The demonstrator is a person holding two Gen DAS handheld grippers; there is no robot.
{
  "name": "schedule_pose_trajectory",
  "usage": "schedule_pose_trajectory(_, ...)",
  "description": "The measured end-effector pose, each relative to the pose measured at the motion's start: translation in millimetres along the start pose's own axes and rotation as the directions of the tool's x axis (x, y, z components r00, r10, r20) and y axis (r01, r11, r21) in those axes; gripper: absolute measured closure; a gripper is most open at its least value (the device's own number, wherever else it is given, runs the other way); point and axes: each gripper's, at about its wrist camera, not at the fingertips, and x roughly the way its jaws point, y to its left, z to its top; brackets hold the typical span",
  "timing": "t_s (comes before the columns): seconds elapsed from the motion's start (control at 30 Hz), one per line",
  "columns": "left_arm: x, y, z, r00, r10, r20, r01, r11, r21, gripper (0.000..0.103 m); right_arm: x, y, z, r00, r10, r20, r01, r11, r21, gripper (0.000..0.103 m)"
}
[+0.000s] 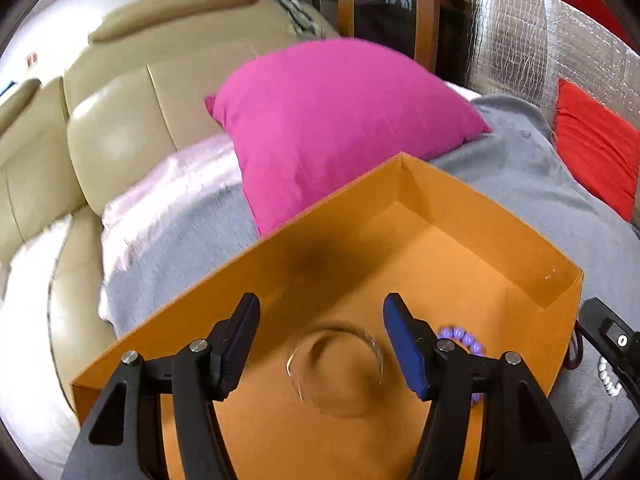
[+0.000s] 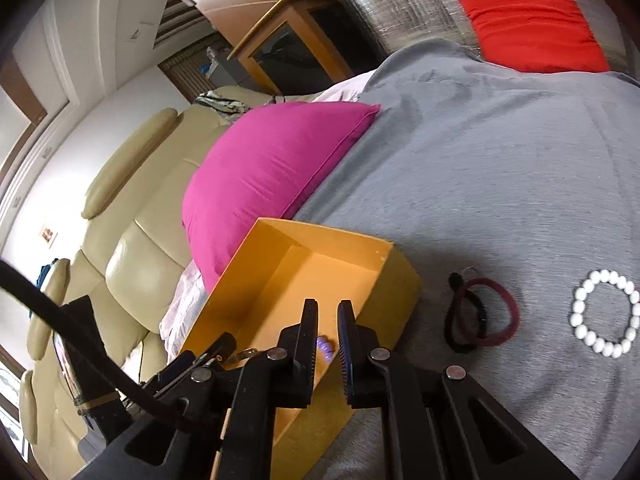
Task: Organize jewelry
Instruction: 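Carry both held bracelets into the orange box and open both tools, then withdraw both open tools from the box back over the bracelets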
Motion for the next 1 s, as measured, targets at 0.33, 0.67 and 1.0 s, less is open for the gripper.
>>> schedule_pose_trajectory(0.33, -52.4, -35.8, -1.9, 0.972, 0.029, 0.234, -0.064, 0.987, 0.147, 0.034, -48.6, -20.7, -6.3, 0.995, -0.101, 0.026, 0.101, 0.995, -0.009, 0.090)
schedule_pose_trajectory(0.67, -103.2, -84.3, -26.1, 0.941, -0.137, 0.310, 0.041, 0.954, 0.298, 0.030, -130.9, -90.1, -33.8, 0.941, -0.332, 0.071, 0.318, 0.934, 0.160, 0.065)
schedule_pose_trajectory(1.0, -124.2, -153.6, -68.9, 0.939, -0.256, 0.229, 0.094, 0.833, 0.545, 0.029, -197.9, -141.7, -68.7, 0.823, -0.568, 0.012, 0.550, 0.803, 0.231, 0.065)
